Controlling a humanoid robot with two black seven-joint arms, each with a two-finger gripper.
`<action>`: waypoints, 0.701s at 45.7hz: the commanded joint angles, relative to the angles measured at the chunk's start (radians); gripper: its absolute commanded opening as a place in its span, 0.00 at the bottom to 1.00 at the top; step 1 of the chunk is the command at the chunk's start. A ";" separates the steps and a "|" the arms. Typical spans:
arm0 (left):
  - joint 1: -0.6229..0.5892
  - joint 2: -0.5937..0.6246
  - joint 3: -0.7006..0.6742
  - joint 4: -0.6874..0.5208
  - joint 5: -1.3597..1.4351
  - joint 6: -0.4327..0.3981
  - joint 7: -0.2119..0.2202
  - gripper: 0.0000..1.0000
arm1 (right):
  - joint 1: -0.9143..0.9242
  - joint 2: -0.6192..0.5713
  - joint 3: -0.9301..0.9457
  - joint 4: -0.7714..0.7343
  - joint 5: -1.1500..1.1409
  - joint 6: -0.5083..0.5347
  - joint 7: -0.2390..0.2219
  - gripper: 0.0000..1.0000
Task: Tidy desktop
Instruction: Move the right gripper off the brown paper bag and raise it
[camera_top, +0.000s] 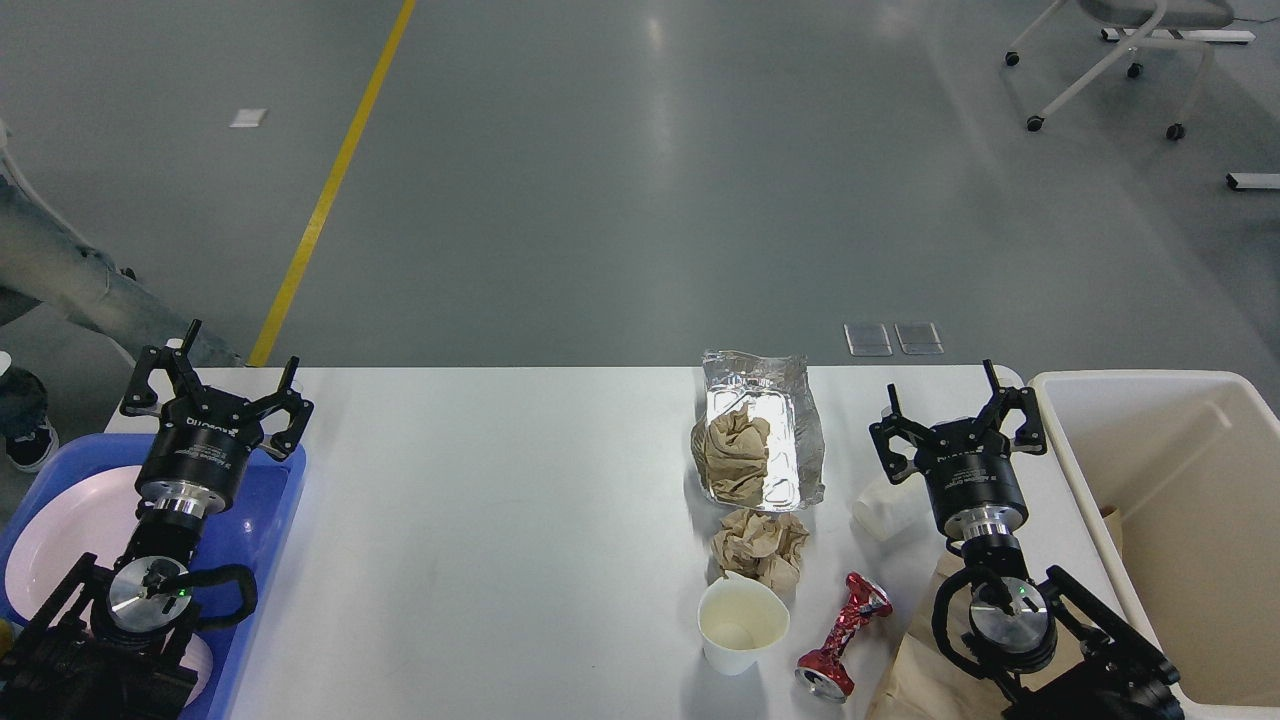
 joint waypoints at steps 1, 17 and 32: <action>0.000 0.000 0.000 0.000 0.000 0.000 0.000 0.96 | 0.007 -0.034 -0.002 0.005 -0.002 0.000 -0.001 1.00; 0.000 0.000 0.000 0.000 0.000 0.000 0.000 0.96 | 0.000 -0.132 0.003 0.097 0.000 0.014 -0.001 1.00; 0.000 0.000 0.000 0.000 0.000 0.000 -0.002 0.96 | 0.072 -0.278 -0.011 0.176 -0.193 -0.034 -0.018 1.00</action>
